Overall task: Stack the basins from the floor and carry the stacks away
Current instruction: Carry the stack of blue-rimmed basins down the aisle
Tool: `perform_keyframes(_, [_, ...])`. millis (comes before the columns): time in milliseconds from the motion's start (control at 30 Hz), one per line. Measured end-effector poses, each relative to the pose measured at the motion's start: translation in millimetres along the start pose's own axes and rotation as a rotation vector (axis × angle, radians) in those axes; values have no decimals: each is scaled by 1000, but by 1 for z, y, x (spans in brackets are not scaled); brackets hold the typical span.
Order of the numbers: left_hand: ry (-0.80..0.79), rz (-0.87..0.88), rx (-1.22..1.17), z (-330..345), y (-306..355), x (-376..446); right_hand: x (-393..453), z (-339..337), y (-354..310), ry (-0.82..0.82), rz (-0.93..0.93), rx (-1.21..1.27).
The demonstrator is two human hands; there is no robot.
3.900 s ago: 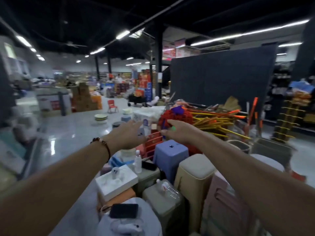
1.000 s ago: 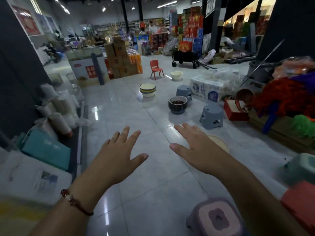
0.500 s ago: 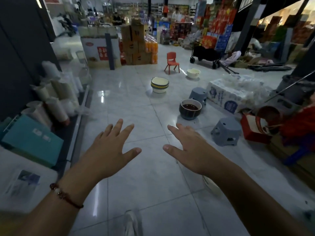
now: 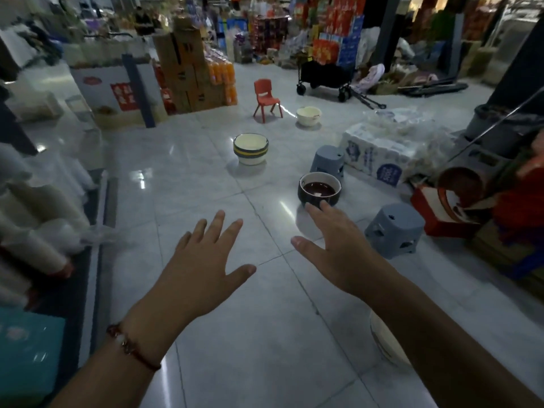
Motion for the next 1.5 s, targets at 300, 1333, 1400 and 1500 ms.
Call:
perform_keyframes(300, [-26, 78, 60, -18, -6, 195, 177, -30, 49, 34, 45, 48])
perform_keyframes(1333, [-203, -65, 47, -30, -271, 819, 874, -15, 59, -262, -8, -174])
perform_keyframes(1400, [-219, -54, 47, -38, -291, 862, 916, -16, 55, -267, 20, -174])
perform_keyframes(1500, [-251, -17, 74, -46, -312, 920, 976, -19, 59, -263, 52, -168])
Point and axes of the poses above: each hand's wrist, its own x-axis towards the middle knuckle, its own z-axis out of the palm, y = z × x, the point moved 2 cm from there along x, towards the middle knuckle, and after that the axes turned 3 degrees about -y, right-handed, at the moved point
